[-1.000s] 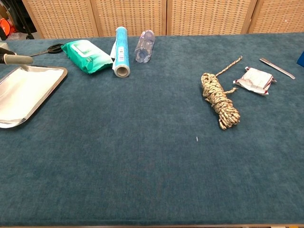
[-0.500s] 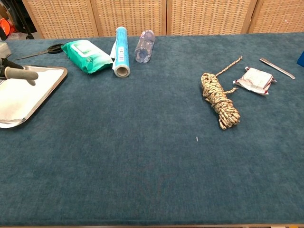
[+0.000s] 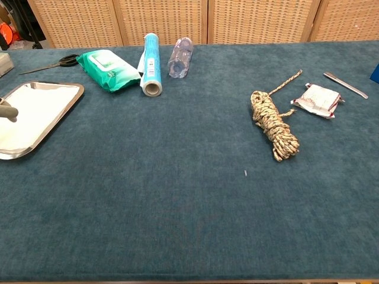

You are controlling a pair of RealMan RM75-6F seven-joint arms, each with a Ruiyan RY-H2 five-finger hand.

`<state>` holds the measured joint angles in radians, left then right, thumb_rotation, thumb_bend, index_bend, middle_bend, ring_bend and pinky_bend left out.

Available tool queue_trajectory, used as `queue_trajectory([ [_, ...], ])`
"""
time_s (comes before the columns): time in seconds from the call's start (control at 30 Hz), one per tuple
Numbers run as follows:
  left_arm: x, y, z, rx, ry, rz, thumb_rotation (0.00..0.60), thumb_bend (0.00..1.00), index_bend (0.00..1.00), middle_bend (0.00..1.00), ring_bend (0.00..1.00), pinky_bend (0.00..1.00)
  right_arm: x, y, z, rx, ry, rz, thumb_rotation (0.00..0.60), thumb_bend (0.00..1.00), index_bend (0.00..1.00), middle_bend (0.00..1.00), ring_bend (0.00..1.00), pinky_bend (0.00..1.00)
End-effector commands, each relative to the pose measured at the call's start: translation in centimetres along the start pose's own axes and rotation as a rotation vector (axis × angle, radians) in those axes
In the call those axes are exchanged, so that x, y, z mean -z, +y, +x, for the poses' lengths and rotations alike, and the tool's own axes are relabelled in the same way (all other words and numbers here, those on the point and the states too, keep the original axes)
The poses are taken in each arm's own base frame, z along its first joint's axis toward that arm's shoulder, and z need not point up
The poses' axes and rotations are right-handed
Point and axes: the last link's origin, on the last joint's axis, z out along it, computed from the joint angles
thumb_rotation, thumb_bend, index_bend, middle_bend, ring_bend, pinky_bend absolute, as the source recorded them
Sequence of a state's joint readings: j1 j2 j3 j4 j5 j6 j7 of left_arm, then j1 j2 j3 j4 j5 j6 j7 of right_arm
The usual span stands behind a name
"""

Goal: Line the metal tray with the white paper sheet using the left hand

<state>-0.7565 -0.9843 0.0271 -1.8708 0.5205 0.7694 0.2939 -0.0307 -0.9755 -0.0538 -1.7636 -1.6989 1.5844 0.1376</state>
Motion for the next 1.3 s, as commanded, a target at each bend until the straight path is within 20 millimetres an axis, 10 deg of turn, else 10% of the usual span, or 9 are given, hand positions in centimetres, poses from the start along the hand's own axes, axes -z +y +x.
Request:
queue_trajectory([
  [0.03, 0.1, -0.6, -0.5, -0.009, -0.012, 0.007, 0.117, 0.00, 0.24, 0.00, 0.00, 0.00, 0.0, 0.0, 0.0, 0.000, 0.000, 0.000, 0.600, 0.00, 0.00, 0.00, 0.00, 0.00],
  [1.3, -1.7, -2.5, -2.2, -0.065, -0.010, 0.069, 0.117, 0.00, 0.24, 0.00, 0.00, 0.00, 0.0, 0.0, 0.0, 0.003, 0.004, 0.003, 0.600, 0.00, 0.00, 0.00, 0.00, 0.00],
])
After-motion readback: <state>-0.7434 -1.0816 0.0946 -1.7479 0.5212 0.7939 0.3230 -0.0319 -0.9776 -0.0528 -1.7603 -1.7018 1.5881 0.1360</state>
